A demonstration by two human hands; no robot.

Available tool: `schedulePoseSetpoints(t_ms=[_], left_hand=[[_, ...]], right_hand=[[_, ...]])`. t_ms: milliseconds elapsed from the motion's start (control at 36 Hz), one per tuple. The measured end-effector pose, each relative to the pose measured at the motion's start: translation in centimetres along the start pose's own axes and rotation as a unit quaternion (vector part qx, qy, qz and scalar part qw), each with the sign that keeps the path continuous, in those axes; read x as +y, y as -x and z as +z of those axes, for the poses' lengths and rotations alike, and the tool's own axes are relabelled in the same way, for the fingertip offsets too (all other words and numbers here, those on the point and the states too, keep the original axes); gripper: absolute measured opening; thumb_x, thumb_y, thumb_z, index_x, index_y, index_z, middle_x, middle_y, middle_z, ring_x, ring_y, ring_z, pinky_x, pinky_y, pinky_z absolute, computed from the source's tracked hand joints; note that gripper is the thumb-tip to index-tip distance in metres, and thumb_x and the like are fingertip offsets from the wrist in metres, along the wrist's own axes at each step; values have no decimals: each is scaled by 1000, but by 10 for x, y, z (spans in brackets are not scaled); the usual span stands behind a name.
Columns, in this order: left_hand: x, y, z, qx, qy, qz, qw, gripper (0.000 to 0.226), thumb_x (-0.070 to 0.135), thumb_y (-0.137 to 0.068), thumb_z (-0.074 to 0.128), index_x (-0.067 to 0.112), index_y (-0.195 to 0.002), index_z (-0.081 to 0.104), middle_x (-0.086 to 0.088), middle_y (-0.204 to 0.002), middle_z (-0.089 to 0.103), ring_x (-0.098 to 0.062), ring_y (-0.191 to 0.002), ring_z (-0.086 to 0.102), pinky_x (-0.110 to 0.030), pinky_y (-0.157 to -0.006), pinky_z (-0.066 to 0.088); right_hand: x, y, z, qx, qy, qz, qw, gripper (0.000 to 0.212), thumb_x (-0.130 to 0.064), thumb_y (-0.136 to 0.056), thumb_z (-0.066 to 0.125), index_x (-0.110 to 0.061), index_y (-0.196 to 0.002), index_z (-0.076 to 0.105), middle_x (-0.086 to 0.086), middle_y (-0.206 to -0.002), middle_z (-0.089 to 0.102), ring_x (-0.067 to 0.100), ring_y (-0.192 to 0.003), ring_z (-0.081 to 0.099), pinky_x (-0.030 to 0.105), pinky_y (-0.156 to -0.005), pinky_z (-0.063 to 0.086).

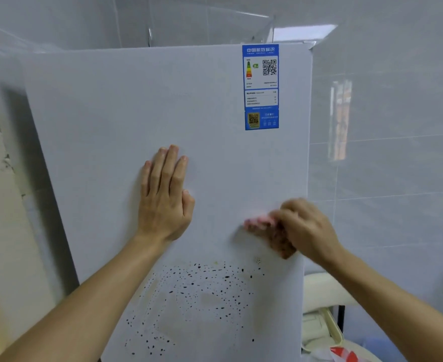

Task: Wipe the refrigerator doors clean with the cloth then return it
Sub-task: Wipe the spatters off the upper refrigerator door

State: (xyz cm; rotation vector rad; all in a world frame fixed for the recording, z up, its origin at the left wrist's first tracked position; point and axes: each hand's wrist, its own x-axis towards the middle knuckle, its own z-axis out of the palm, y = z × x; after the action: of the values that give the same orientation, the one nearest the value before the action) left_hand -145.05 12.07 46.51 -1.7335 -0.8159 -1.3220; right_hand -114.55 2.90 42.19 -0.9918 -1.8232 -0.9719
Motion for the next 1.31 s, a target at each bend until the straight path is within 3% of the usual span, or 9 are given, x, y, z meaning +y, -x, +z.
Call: schedulePoseSetpoints(t_ms=[139,278,444,611,694,833,972,1056,1306], left_hand=[[1,-1,2,-13,1,3,1000,68,14,-90,49,2,-156,42,-19,-169,31,-37,-158,25,-54,-131,13],[0,0,7,1,-6,5,1000,68,15,-90,48,3,-156,41,-18,-168,32,-37,-158,26,-55,-130,15],[1,2,10,19,-15,6,1000,68,14,-90,48,3,-156,40,-18,-168,33,-37,-158,27,-56,-130,17],[0,1,8,13,-9,5,1000,68,13,-90,49,4,-157,40,-18,-168,32,-37,-158,27,-57,-129,17],[0,1,6,6,-9,7,1000,67,14,-90,48,4,-157,40,-18,-168,32,-37,-158,26,-57,-129,17],[1,0,6,3,-7,5,1000,67,15,-91,46,4,-157,39,-18,-168,33,-36,-158,26,-57,-129,17],[-2,2,9,4,-3,6,1000,67,15,-91,47,4,-157,40,-18,-168,32,-35,-159,25,-57,-130,16],[-1,3,9,7,-7,7,1000,66,15,-91,47,4,-156,41,-18,-168,33,-35,-158,26,-57,-129,17],[5,2,6,6,1,-3,1000,68,12,-89,50,4,-156,41,-18,-168,33,-35,-159,25,-57,-129,17]], right_hand=[[22,-84,-24,179,-6,222,958,23,6,-92,58,-1,-103,77,20,-96,63,41,-91,62,45,-78,51],[16,-113,-9,263,15,238,935,25,0,-98,53,-2,-108,76,21,-101,63,39,-96,60,35,-81,45],[-16,-34,38,221,5,139,965,40,-33,-111,52,-2,-103,77,17,-102,63,29,-91,51,36,-78,47],[-5,52,46,92,38,-12,995,15,-22,-112,49,-14,-118,61,8,-113,50,28,-93,52,43,-75,55],[3,41,32,71,71,8,995,21,-12,-103,46,-20,-117,60,7,-108,47,30,-85,52,35,-70,50],[24,-39,6,117,63,222,966,20,-53,-92,60,-33,-91,58,-14,-86,58,17,-76,59,33,-66,44],[32,-90,5,239,26,200,950,28,-5,-94,49,-4,-115,67,23,-109,56,38,-84,61,35,-65,44],[26,-69,20,267,37,172,948,32,7,-93,51,-11,-117,61,10,-109,48,36,-80,59,36,-57,44],[-28,35,37,98,-15,138,985,26,-2,-93,48,-12,-113,60,16,-93,64,31,-73,60,30,-56,48]])
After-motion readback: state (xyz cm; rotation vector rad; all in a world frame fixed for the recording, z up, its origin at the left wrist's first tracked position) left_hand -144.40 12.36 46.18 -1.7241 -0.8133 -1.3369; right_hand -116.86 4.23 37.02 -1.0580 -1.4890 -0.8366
